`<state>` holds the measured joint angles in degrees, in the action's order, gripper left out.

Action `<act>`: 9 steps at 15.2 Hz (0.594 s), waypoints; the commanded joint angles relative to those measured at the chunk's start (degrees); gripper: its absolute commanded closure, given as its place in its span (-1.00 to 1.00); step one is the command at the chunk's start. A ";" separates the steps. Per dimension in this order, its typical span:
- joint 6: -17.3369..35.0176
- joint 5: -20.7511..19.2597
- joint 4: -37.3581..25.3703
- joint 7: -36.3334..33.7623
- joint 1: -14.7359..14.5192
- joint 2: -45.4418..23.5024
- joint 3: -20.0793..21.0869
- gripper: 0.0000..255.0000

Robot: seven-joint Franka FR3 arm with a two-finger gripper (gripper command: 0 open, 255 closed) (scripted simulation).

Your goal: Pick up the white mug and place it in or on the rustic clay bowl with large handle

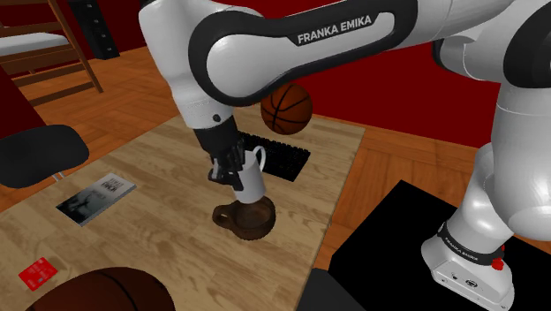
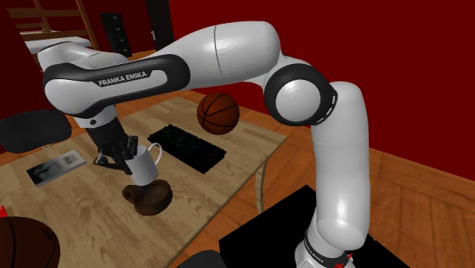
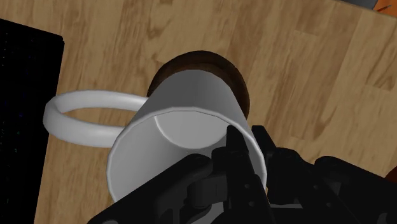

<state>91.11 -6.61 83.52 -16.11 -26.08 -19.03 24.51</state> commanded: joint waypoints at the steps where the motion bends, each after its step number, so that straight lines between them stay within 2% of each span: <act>1: 1.56 0.00 1.57 -0.09 0.08 0.04 -0.02 1.00; 9: 6.65 -0.25 6.29 -0.26 0.33 -0.39 -0.20 1.00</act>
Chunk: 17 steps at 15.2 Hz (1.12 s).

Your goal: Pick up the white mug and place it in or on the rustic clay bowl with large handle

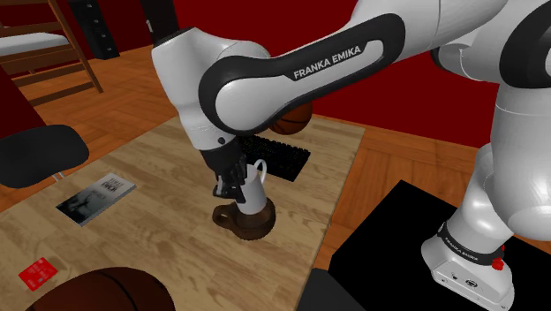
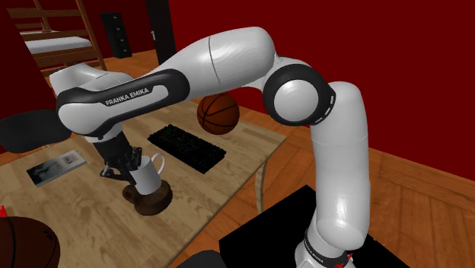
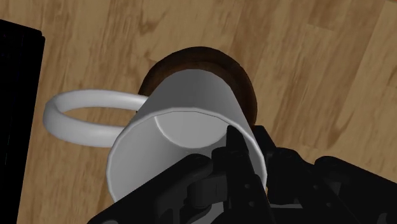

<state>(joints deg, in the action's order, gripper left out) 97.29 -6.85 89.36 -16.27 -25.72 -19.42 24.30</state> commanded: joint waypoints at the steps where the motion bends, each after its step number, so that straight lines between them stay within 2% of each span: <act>1: 0.47 -0.01 0.44 -0.10 -0.03 -0.01 0.02 1.00; 6: 0.47 -0.01 0.44 -0.10 -0.03 -0.01 0.02 1.00; 7: 0.47 -0.01 0.44 -0.10 -0.03 -0.01 0.02 -1.00; 12: 0.47 -0.01 0.44 -0.10 -0.03 -0.01 0.02 -1.00; 16: -7.41 -0.40 -8.84 -0.15 -1.01 -1.47 0.14 -1.00; 17: -7.41 -0.40 -8.84 -0.14 -1.01 -1.47 0.14 -1.00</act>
<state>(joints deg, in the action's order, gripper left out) 91.04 -7.10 82.04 -16.48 -26.60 -20.43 24.48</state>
